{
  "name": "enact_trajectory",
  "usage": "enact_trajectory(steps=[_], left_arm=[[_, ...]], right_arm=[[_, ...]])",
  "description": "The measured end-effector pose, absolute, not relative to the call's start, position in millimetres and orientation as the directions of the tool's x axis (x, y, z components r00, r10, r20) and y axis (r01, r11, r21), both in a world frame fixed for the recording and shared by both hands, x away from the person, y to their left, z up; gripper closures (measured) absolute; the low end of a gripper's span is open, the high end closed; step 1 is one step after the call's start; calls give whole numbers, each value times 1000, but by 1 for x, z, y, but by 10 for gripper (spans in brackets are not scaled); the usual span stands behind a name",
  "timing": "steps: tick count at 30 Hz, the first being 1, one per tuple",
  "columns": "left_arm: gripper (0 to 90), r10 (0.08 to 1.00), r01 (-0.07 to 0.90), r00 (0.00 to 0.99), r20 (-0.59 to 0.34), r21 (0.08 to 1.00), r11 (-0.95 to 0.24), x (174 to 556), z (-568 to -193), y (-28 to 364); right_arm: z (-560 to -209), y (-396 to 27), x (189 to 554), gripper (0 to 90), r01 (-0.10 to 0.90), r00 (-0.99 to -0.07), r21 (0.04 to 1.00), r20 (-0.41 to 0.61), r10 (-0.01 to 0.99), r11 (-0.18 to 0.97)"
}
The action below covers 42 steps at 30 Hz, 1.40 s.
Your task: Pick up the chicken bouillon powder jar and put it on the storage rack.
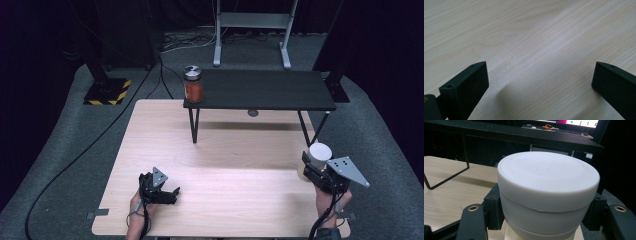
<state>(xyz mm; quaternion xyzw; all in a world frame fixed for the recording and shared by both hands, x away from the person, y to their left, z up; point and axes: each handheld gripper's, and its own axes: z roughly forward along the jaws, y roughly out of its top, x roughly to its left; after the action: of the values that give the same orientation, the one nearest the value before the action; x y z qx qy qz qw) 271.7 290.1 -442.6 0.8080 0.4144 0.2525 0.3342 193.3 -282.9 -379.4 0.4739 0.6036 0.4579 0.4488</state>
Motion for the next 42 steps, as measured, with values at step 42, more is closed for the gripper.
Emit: enact_trajectory(steps=[42], left_arm=[[3,842,498,521,139,751,-433,270,-443,288]], right_arm=[[-332,-296,215,332,129,-128,975,-166,978,182]])
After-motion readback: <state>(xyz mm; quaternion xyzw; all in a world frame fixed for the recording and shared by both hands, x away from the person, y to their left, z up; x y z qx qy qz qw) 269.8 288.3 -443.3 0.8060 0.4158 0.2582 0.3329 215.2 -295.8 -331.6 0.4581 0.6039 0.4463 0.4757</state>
